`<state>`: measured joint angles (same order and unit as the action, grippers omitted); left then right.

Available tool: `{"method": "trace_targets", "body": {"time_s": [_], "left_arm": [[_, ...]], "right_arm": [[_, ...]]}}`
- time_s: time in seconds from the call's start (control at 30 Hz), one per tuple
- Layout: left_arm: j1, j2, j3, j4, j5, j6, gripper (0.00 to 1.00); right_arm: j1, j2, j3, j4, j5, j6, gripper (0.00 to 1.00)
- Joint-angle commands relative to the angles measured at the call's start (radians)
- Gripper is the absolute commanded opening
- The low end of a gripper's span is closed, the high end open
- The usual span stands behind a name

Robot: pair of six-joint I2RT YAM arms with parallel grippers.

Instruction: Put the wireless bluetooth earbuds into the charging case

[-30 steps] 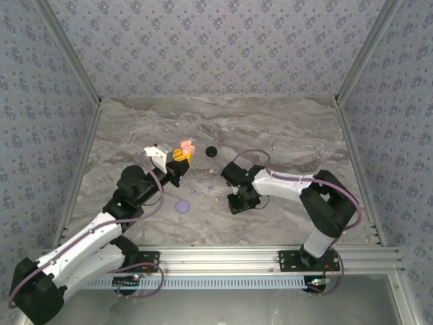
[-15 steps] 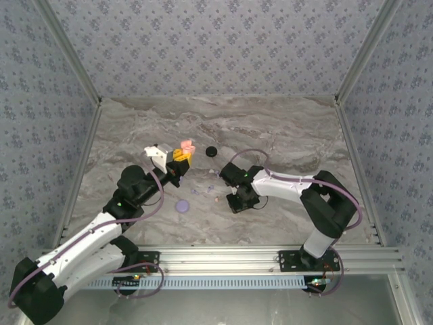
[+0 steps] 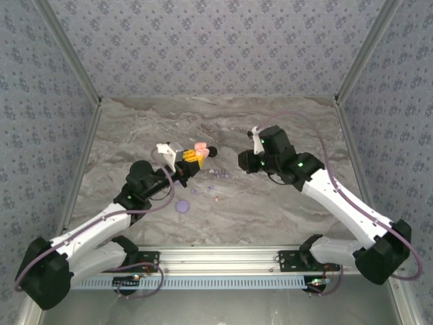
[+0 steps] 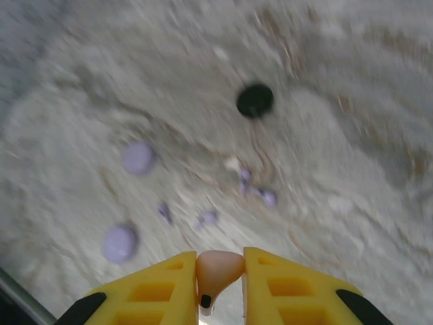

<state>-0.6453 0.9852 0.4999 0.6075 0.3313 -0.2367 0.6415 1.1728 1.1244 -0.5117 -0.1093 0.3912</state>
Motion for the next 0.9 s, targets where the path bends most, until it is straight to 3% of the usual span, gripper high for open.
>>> {"method": "trace_targets", "body": {"time_s": [0.0,0.33,0.87], "left_arm": [[-0.015,0.034,0.088,0.122,0.104,-0.017,0.0],[-0.06,0.11,0.155,0.138,0.169,0.006,0.0],[-0.063,0.11,0.156,0.129,0.123,0.006,0.0]], "right_arm": [[0.007,-0.027,0.076,0.097,-0.053,-0.016,0.22],[0.081,-0.003,0.148,0.228,-0.03,-0.008,0.22],[0.131,0.024,0.144,0.205,-0.009,-0.003,0.22]]}}
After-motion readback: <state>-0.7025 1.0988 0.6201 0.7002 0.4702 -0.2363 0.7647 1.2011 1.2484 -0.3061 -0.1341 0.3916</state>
